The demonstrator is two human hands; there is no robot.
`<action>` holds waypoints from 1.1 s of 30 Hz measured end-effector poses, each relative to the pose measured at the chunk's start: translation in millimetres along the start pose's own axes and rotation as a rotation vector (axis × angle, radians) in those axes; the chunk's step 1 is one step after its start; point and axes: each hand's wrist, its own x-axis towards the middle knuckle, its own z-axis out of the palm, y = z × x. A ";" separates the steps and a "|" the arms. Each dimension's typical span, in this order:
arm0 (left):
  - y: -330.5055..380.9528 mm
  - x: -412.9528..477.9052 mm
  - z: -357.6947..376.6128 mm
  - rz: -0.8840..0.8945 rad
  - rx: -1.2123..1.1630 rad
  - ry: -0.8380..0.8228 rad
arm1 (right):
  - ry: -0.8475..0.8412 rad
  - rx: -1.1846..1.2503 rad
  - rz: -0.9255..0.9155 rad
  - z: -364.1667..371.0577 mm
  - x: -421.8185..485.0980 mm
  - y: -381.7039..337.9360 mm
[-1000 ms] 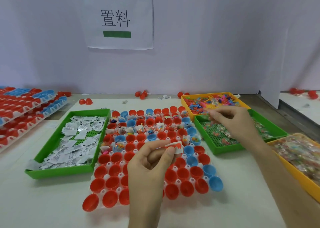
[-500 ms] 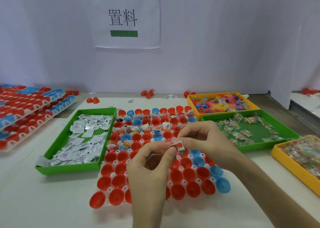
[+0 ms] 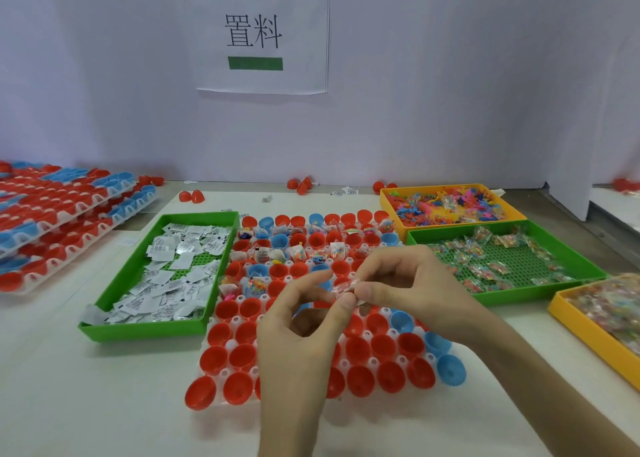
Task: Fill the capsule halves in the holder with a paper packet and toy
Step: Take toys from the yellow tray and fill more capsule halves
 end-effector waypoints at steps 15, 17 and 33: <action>4.8 6.3 -24.1 0.107 -0.024 0.372 | 0.048 -0.396 -0.083 26.6 50.5 -8.6; 7.7 8.3 -33.2 0.144 -0.054 0.492 | 0.063 -0.564 -0.089 38.1 67.0 -2.4; 7.9 16.5 -58.0 0.219 -0.119 0.647 | -0.111 -0.858 -0.001 69.4 99.0 16.6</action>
